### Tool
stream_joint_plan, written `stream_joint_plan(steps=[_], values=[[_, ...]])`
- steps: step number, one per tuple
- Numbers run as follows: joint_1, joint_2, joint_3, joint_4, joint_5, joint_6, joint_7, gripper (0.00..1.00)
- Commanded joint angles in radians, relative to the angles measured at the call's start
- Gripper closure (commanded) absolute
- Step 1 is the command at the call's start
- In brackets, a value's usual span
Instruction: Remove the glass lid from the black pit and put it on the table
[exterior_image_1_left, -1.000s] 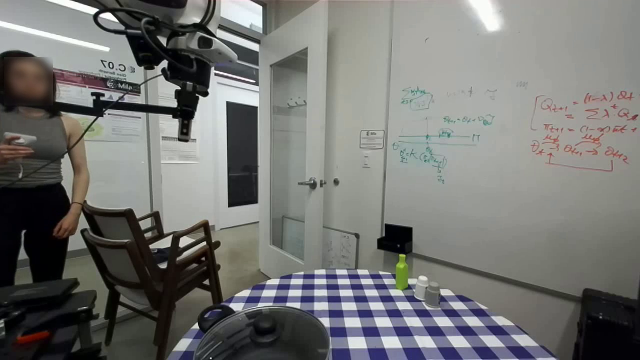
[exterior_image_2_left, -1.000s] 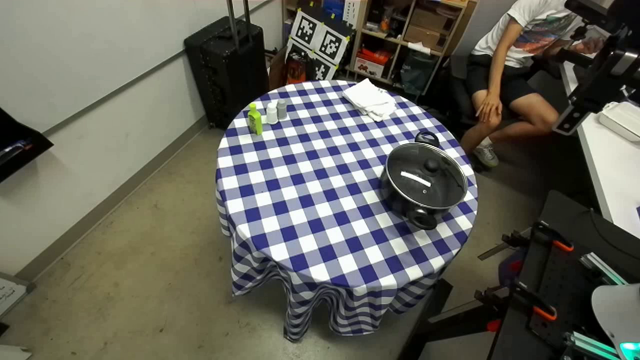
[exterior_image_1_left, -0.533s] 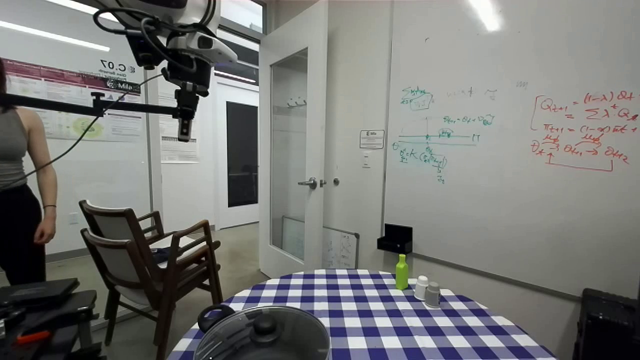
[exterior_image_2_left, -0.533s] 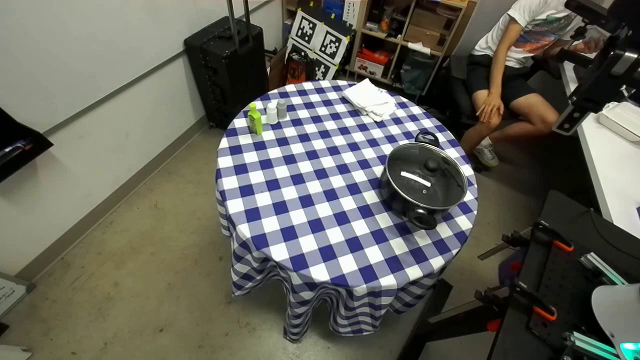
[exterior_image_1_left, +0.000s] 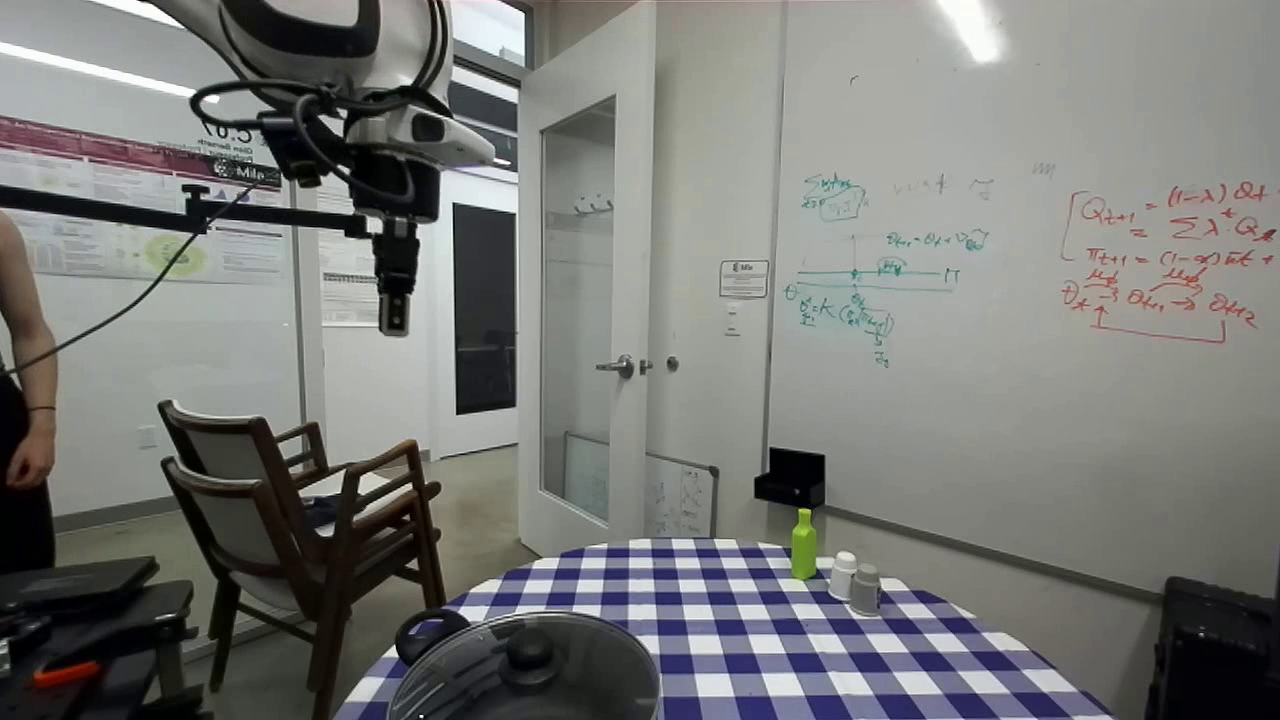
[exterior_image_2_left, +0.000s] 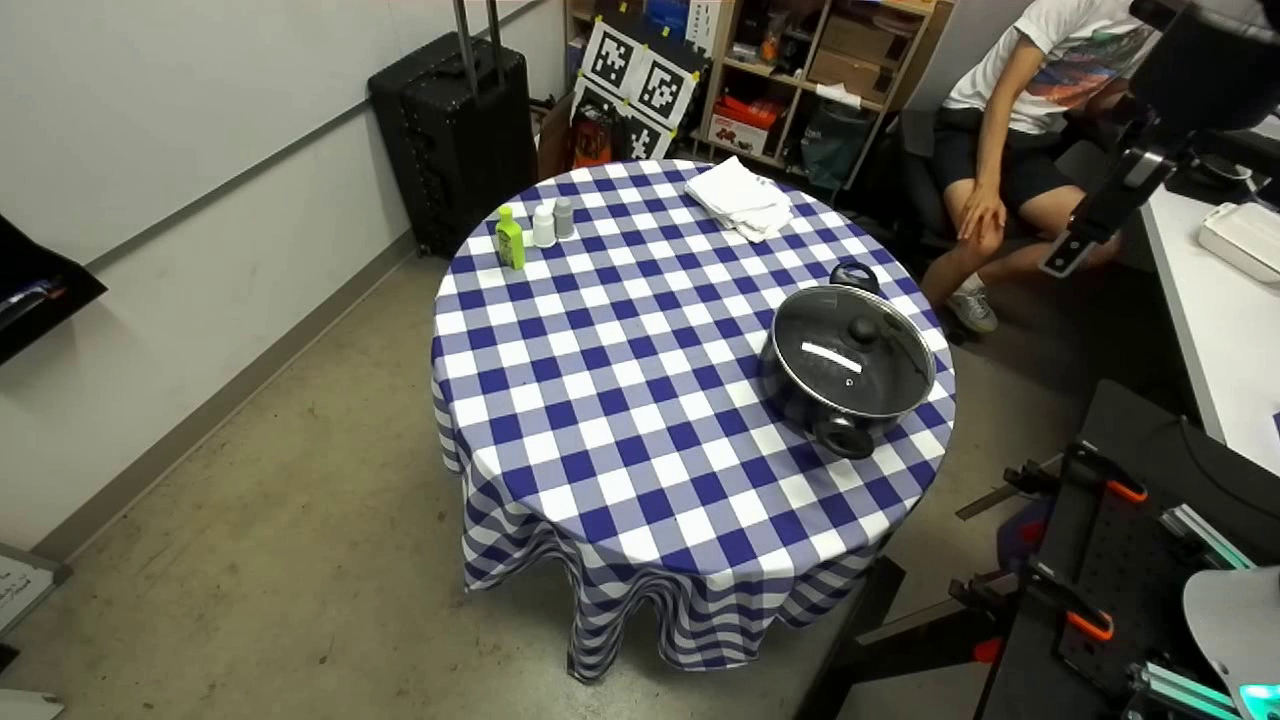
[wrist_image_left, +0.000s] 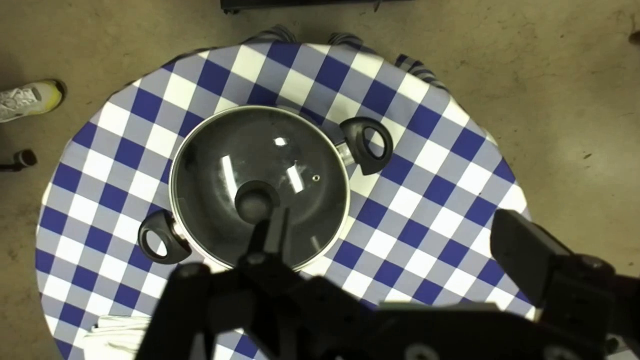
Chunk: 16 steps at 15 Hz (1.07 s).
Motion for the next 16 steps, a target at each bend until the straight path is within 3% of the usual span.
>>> stream_joint_plan(steps=[1, 8, 12, 16], values=[[-0.034, 0.111, -0.058, -0.051, -0.037, 0.207, -0.058, 0.00], [-0.052, 0.486, -0.131, 0.031, 0.058, 0.469, -0.178, 0.00], [-0.092, 0.657, -0.117, 0.135, 0.167, 0.477, -0.278, 0.00], [-0.140, 0.767, -0.105, 0.237, 0.181, 0.448, -0.316, 0.00]])
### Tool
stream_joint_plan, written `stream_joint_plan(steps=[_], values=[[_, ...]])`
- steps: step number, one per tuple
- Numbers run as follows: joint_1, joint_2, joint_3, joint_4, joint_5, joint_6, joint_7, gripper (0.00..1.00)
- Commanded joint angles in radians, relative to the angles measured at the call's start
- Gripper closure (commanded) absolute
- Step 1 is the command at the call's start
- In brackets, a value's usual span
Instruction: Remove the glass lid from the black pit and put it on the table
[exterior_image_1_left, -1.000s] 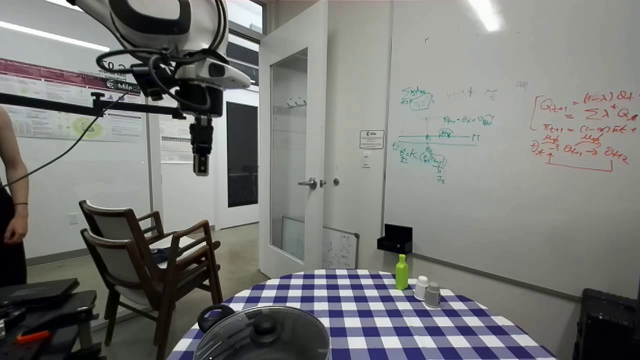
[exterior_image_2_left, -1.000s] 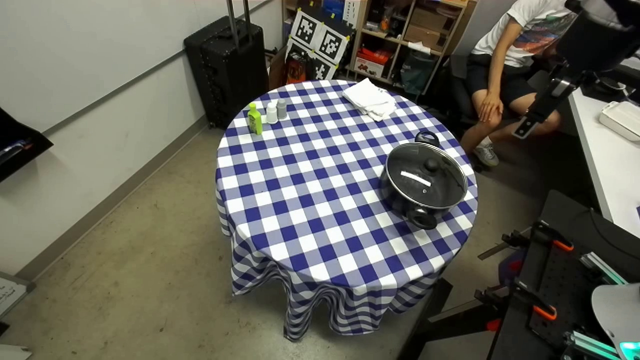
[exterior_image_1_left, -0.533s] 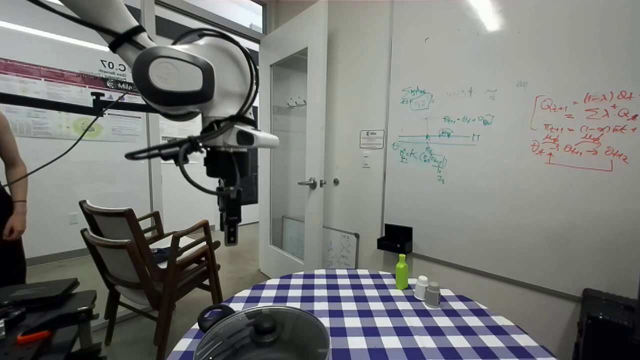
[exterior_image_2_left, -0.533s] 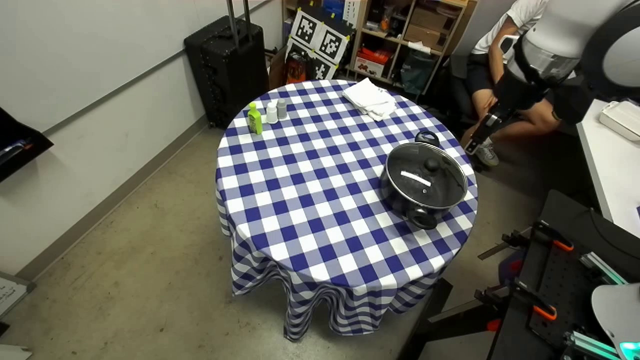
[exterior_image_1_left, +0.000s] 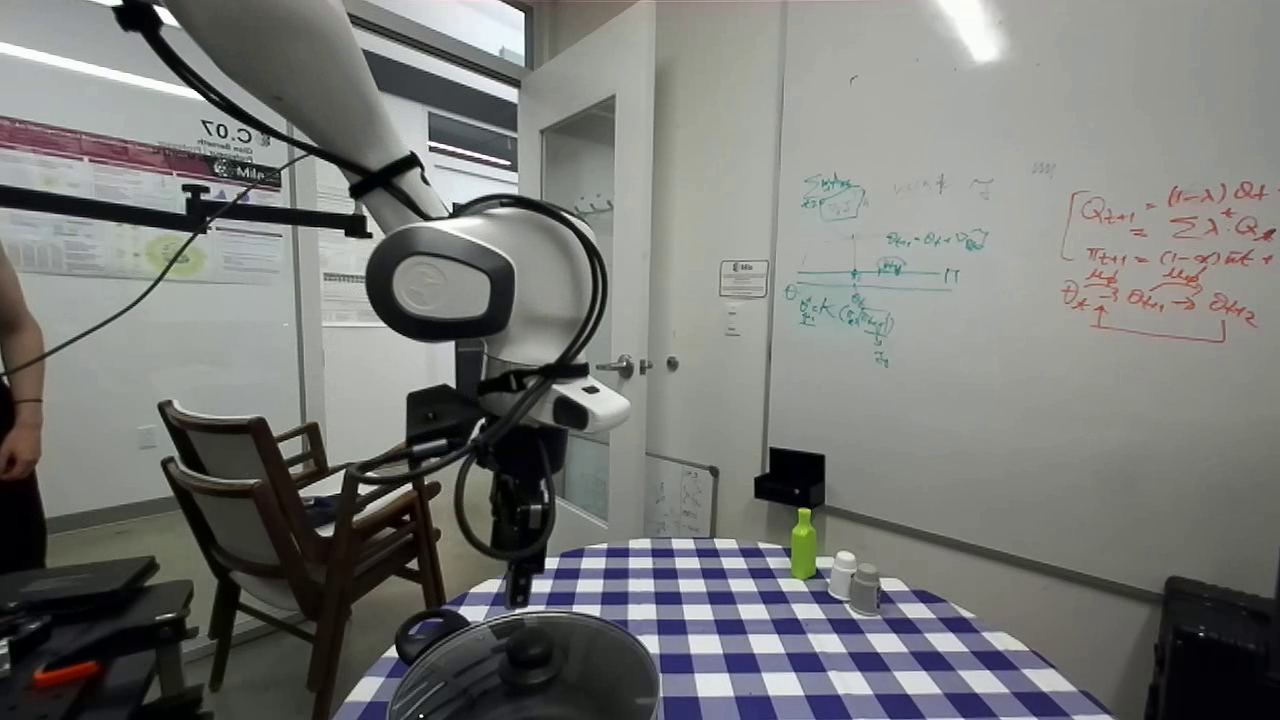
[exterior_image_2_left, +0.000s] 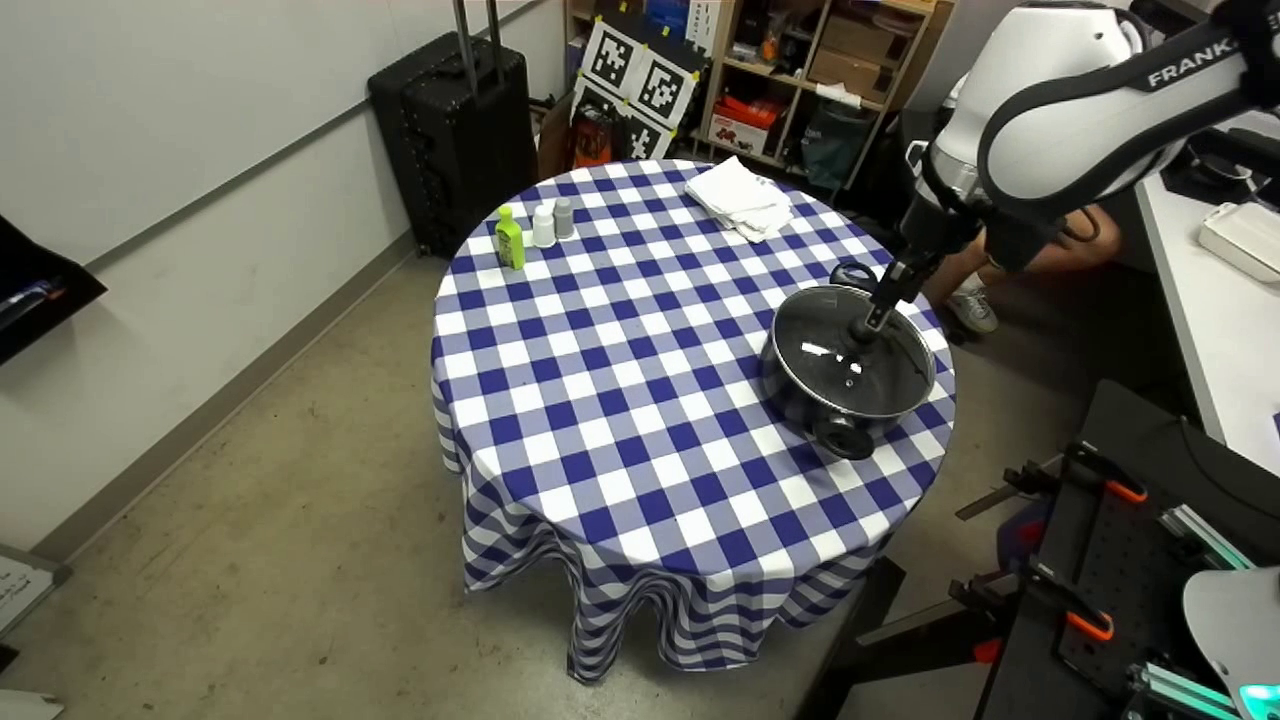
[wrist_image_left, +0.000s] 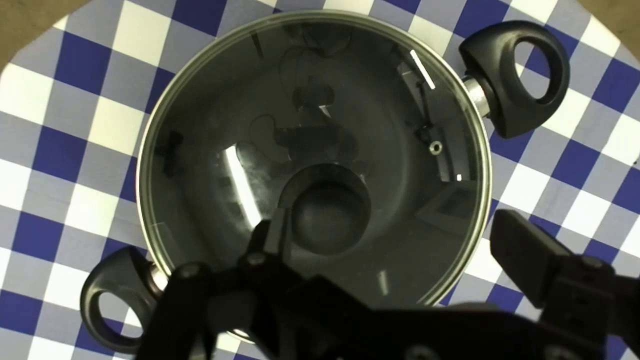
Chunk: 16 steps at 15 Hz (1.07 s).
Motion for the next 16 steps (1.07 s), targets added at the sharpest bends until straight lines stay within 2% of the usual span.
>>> stream_joint_plan(steps=[1, 5, 11, 16], values=[[-0.047, 0.100, 0.017, 0.112, 0.025, -0.034, -0.045, 0.00], [-0.075, 0.162, 0.031, 0.174, 0.021, -0.053, -0.049, 0.00], [-0.085, 0.217, 0.067, 0.204, 0.027, -0.088, -0.048, 0.00], [-0.059, 0.236, 0.038, 0.200, -0.020, -0.100, 0.016, 0.00]])
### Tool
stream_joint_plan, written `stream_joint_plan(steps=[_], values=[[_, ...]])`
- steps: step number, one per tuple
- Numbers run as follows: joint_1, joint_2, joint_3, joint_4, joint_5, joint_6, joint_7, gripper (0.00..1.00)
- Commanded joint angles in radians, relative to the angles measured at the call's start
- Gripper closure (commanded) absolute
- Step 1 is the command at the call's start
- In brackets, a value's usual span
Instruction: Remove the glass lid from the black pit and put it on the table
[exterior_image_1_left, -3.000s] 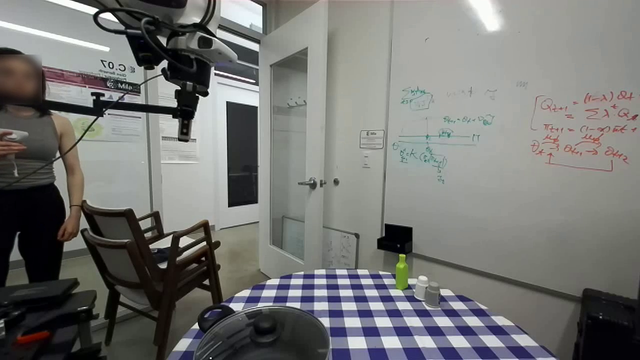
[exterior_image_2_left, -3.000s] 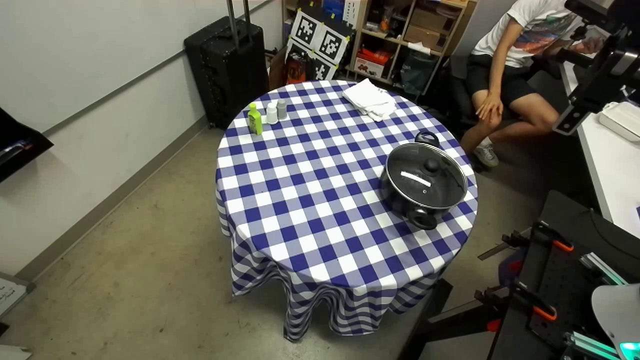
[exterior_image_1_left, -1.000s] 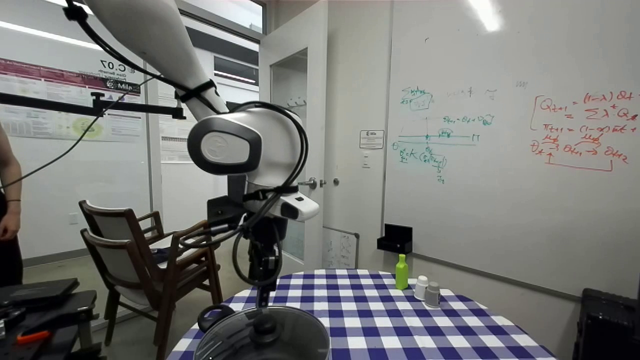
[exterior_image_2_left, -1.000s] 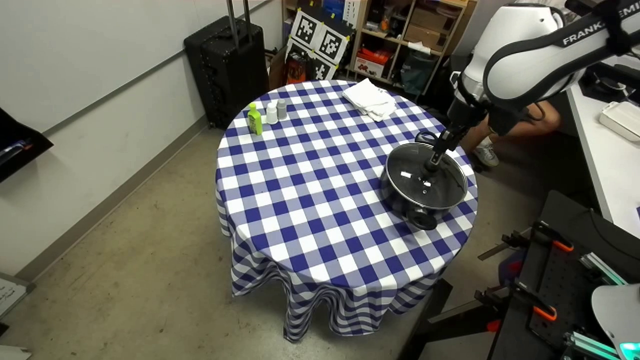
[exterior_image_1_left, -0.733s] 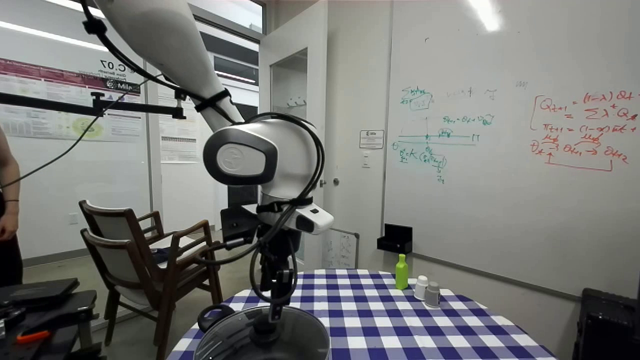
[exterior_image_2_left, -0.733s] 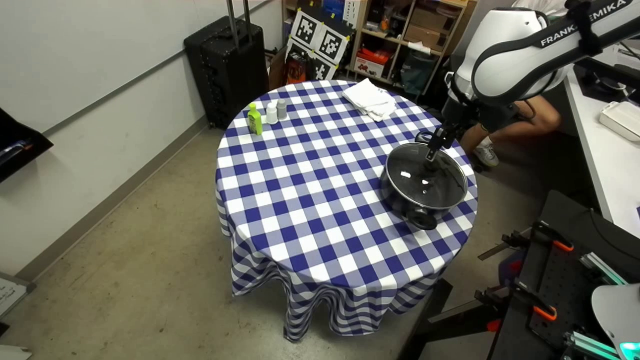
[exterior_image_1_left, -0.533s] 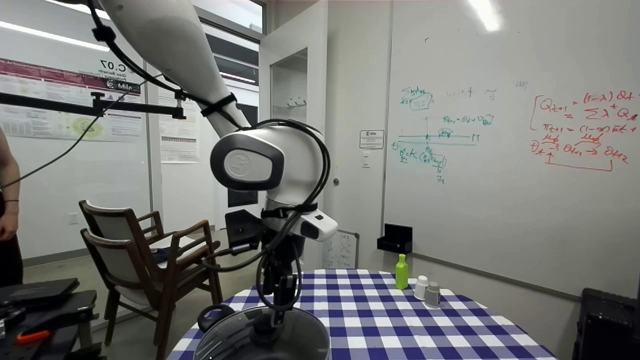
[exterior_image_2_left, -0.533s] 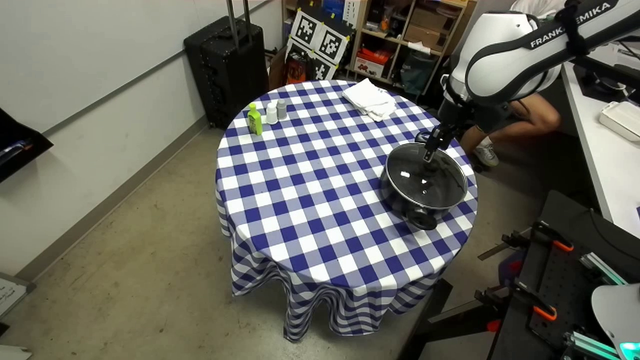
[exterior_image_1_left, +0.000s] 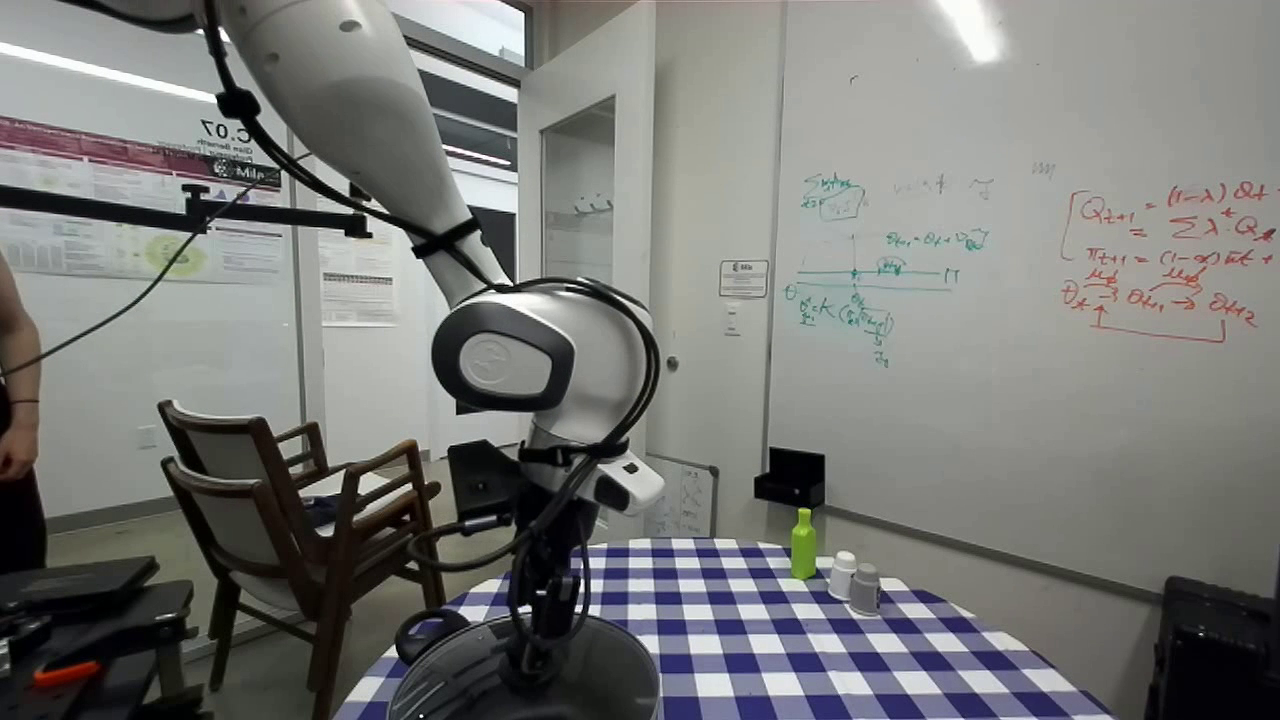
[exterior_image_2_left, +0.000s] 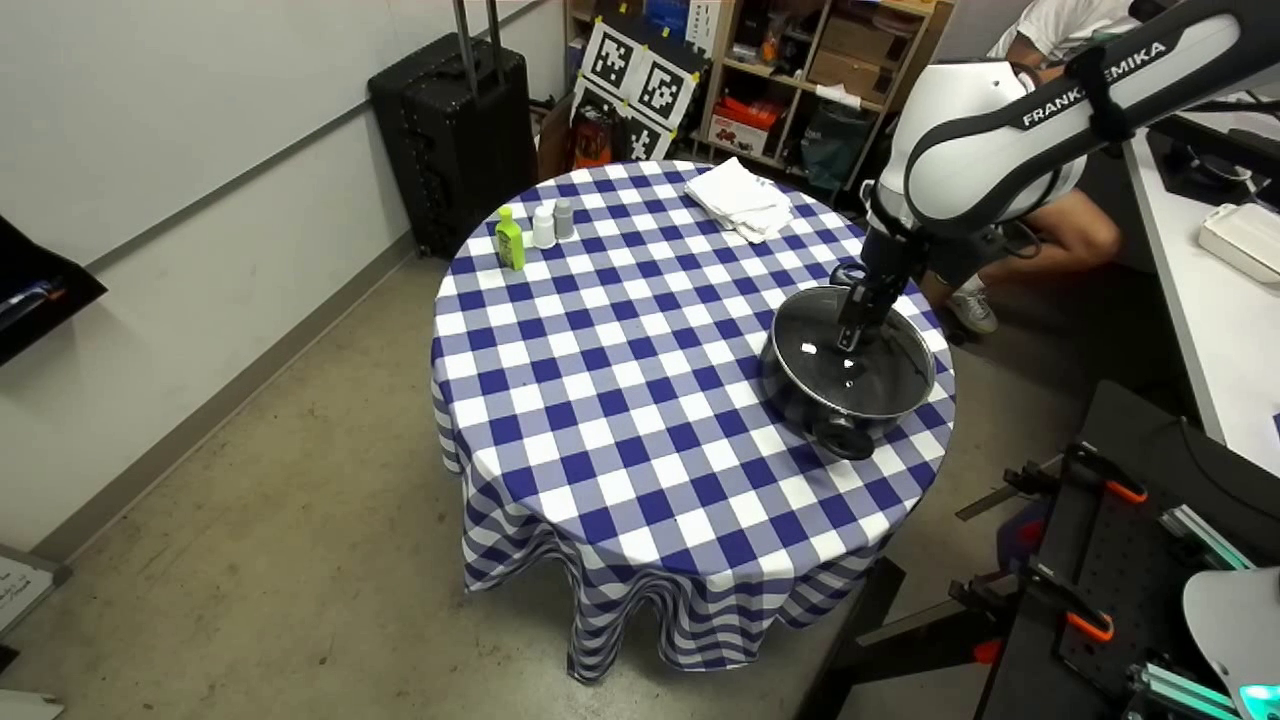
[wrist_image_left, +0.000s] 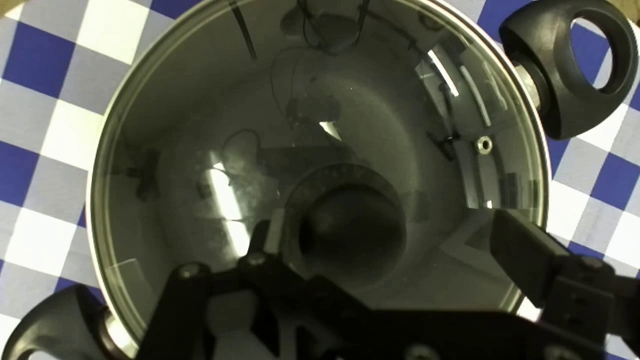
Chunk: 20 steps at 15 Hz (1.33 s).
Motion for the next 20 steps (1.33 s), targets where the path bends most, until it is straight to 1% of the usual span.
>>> stream_joint_plan(steps=[1, 3, 4, 5, 6, 7, 9, 10, 11, 12, 15, 19, 20], values=[[0.010, 0.017, -0.020, 0.023, -0.022, -0.030, 0.035, 0.00], [0.010, 0.018, -0.024, 0.021, -0.024, -0.032, 0.040, 0.00], [0.010, 0.018, -0.024, 0.021, -0.024, -0.033, 0.040, 0.24], [0.010, 0.018, -0.024, 0.022, -0.023, -0.033, 0.039, 0.28], [0.011, 0.018, -0.022, 0.023, -0.023, -0.035, 0.037, 0.33], [0.011, 0.018, -0.022, 0.023, -0.023, -0.036, 0.036, 0.42], [0.012, 0.015, -0.024, 0.024, -0.028, -0.037, 0.037, 0.56], [0.011, 0.013, -0.027, 0.024, -0.031, -0.040, 0.037, 0.66], [0.012, 0.008, -0.027, 0.025, -0.030, -0.050, 0.038, 0.72], [0.014, 0.003, -0.028, 0.020, -0.030, -0.053, 0.041, 0.74], [0.018, -0.026, -0.032, -0.008, -0.034, -0.057, 0.048, 0.75], [0.035, -0.105, -0.044, -0.058, -0.056, -0.083, 0.082, 0.75], [0.046, -0.138, -0.048, -0.068, -0.071, -0.105, 0.099, 0.75]])
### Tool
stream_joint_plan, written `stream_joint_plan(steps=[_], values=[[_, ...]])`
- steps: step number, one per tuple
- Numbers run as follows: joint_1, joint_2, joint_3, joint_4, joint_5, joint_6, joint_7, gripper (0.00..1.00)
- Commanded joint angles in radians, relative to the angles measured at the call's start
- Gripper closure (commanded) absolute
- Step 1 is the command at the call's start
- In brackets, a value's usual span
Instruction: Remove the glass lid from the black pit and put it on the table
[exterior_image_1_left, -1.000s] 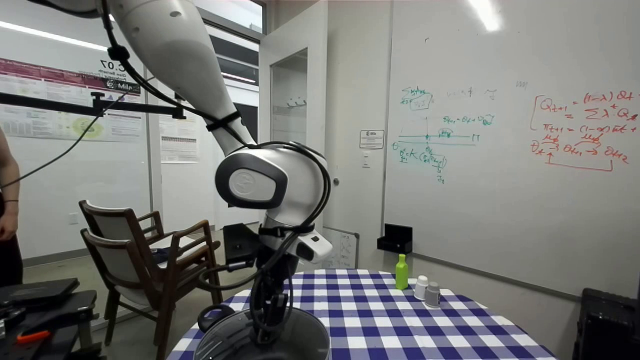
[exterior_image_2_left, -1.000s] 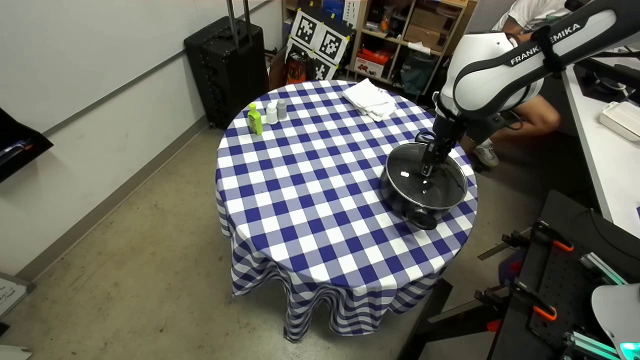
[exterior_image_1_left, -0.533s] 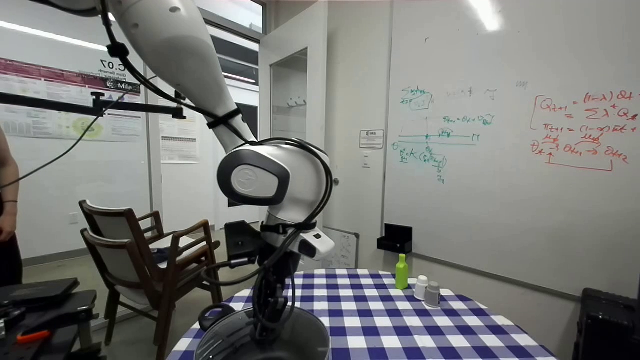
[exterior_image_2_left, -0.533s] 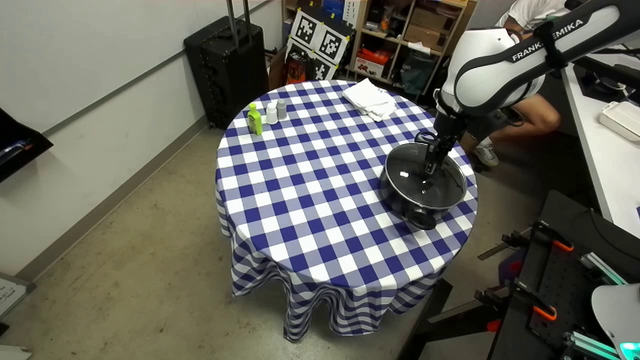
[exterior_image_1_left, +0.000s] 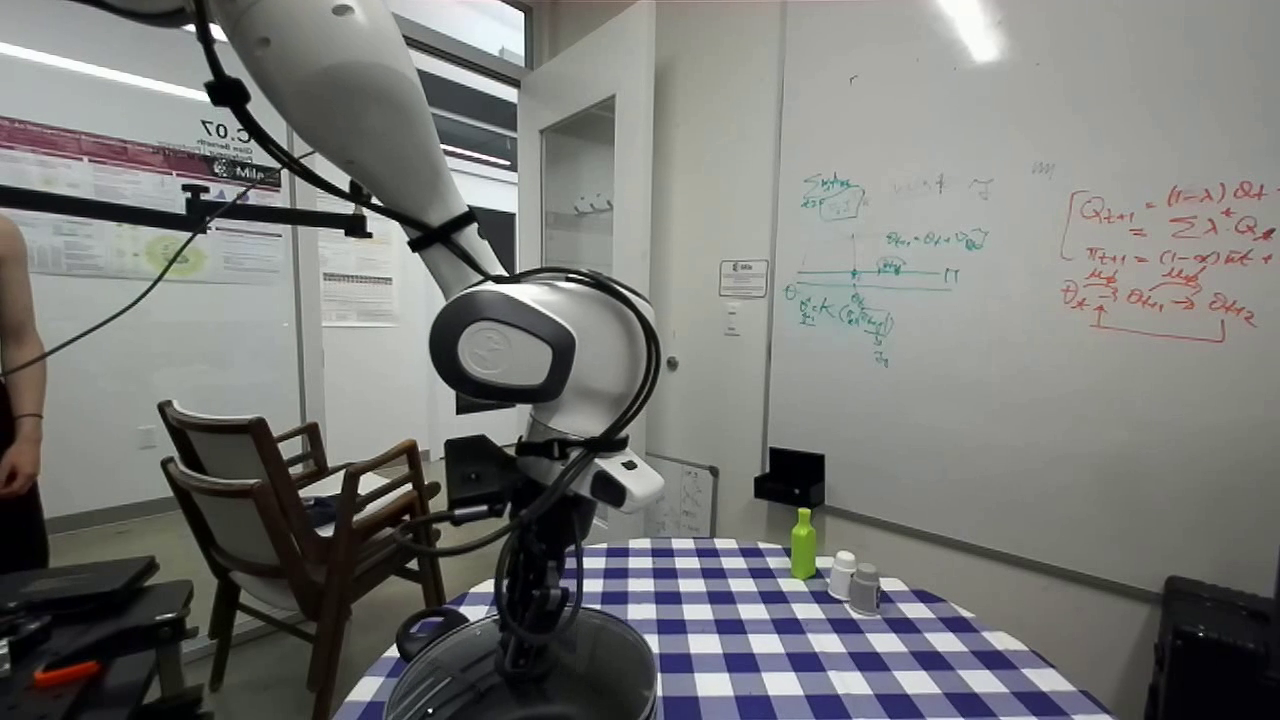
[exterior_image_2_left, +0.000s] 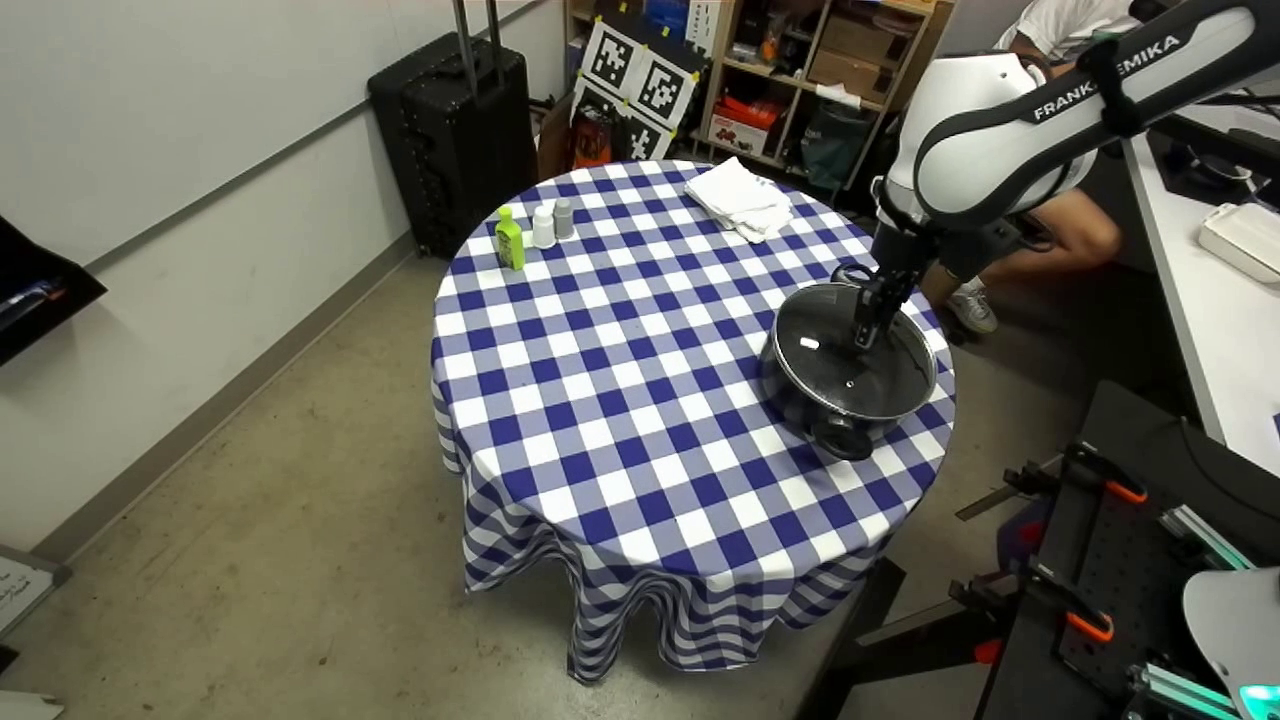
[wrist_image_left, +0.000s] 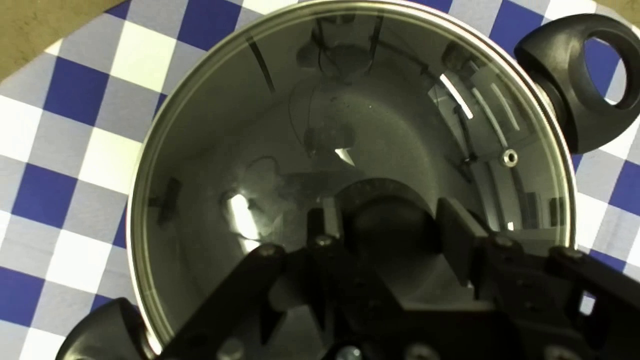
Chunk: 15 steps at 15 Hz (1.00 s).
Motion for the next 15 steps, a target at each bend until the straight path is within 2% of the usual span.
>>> stream_joint_plan(steps=[1, 3, 7, 12, 15], values=[[0.046, -0.135, -0.022, -0.064, -0.058, -0.083, 0.075, 0.75], [0.073, -0.178, -0.016, -0.049, -0.095, -0.155, 0.102, 0.75], [0.155, -0.178, 0.026, 0.098, -0.179, -0.391, 0.143, 0.75], [0.270, -0.053, 0.094, 0.395, -0.279, -0.650, 0.147, 0.75], [0.309, 0.038, 0.113, 0.556, -0.301, -0.725, 0.125, 0.75]])
